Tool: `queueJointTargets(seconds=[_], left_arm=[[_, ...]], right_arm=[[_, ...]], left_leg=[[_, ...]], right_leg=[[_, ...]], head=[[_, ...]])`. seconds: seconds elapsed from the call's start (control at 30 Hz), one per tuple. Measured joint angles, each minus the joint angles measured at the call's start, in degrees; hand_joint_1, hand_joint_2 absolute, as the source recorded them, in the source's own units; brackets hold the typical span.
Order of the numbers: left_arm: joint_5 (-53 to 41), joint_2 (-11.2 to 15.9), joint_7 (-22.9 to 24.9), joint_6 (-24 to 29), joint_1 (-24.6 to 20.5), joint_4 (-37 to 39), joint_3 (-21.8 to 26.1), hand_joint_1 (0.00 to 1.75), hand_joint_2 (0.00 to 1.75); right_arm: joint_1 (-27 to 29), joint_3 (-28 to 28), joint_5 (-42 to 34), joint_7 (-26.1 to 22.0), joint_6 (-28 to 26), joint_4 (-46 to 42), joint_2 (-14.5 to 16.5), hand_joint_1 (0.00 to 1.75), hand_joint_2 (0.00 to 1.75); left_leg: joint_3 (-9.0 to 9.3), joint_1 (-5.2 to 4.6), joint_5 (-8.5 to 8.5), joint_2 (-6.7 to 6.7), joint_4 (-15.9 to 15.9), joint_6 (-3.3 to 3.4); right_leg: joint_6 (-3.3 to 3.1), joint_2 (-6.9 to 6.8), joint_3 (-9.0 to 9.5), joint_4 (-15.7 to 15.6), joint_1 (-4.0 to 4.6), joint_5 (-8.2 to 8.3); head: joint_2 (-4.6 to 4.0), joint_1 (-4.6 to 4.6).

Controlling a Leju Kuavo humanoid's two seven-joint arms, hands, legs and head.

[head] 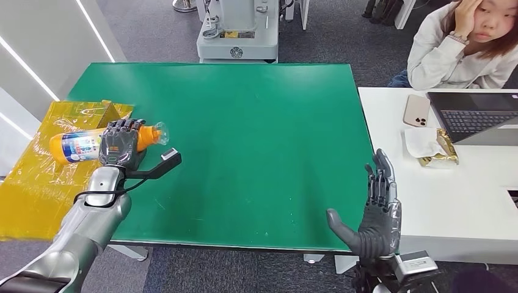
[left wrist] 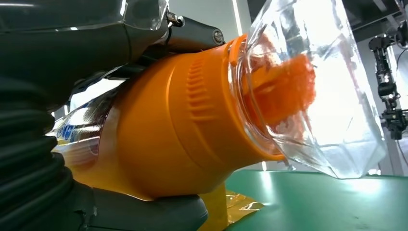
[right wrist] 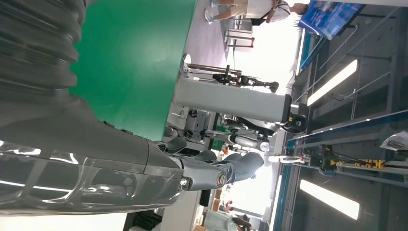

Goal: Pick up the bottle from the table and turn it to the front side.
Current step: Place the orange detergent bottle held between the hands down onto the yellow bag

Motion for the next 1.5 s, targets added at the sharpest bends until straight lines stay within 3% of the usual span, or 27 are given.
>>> queueJointTargets(seconds=[0.63, 1.27, 1.5], left_arm=[[-5.77, 1.99, -0.36, -4.71, 2.24, -0.41, 1.08, 1.75, 1.75], [-4.93, 2.84, -7.76, -13.94, 1.18, 2.98, 2.52, 1.75, 1.75], [-4.71, 2.79, -8.20, -14.43, 0.26, 4.46, 2.82, 1.75, 1.75]], right_arm=[[-0.09, -0.05, -0.33, 0.22, -0.08, 1.16, -0.07, 0.00, 1.75], [-0.09, -0.11, -0.28, 0.84, 0.81, 1.86, -0.09, 0.00, 1.75], [-0.10, -0.11, -0.28, 0.84, 0.78, 2.20, -0.09, 0.00, 1.75]], left_leg=[[-0.01, 0.00, 0.00, 0.00, 0.00, 0.00], [-0.01, 0.00, 0.00, 0.00, 0.00, 0.00], [0.00, 0.00, 0.00, 0.00, 0.00, 0.00]], right_leg=[[0.00, 0.00, 0.00, 0.00, 0.00, -0.01], [0.00, -0.01, 0.00, 0.00, 0.00, 0.00], [0.00, 0.00, -0.01, 0.00, 0.00, 0.00]], head=[[0.00, 0.01], [0.00, 0.01], [0.00, -0.01]])
